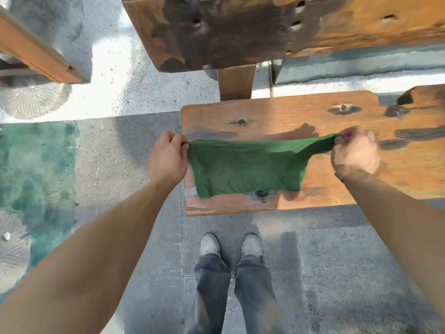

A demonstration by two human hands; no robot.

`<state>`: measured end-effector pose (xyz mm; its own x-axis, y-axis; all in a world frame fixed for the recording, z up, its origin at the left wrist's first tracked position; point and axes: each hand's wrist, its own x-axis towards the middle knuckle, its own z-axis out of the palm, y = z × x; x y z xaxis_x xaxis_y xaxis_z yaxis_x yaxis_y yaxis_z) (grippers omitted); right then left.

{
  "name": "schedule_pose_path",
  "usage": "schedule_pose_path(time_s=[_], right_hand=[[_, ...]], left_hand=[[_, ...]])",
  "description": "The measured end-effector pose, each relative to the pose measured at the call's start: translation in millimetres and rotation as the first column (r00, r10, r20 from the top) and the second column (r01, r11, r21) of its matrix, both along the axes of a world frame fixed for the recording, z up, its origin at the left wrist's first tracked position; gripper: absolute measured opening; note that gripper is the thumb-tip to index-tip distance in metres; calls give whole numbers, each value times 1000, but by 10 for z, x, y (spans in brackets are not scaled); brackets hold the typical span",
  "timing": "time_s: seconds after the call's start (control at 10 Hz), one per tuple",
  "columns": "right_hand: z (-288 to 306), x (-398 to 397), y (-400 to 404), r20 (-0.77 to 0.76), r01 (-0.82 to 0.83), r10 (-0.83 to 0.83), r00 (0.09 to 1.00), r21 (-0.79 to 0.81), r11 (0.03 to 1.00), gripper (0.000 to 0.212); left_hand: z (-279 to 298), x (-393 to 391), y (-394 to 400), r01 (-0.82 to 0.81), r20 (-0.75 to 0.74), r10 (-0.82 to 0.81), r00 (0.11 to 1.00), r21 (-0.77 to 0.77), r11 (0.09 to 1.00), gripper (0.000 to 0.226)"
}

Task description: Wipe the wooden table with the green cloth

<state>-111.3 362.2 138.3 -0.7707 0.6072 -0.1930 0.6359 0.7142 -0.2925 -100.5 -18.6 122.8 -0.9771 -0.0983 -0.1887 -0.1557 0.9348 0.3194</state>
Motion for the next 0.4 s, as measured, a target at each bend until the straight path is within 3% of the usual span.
schedule_pose_path(time_s=[0.2, 0.4], right_hand=[[-534, -380, -69, 22, -47, 46, 999, 31, 998, 21], [-606, -446, -93, 53, -115, 114, 992, 24, 993, 29]], left_hand=[[-559, -421, 46, 27, 45, -26, 999, -26, 999, 27], [-646, -588, 86, -27, 137, 25, 990, 8, 1000, 40]])
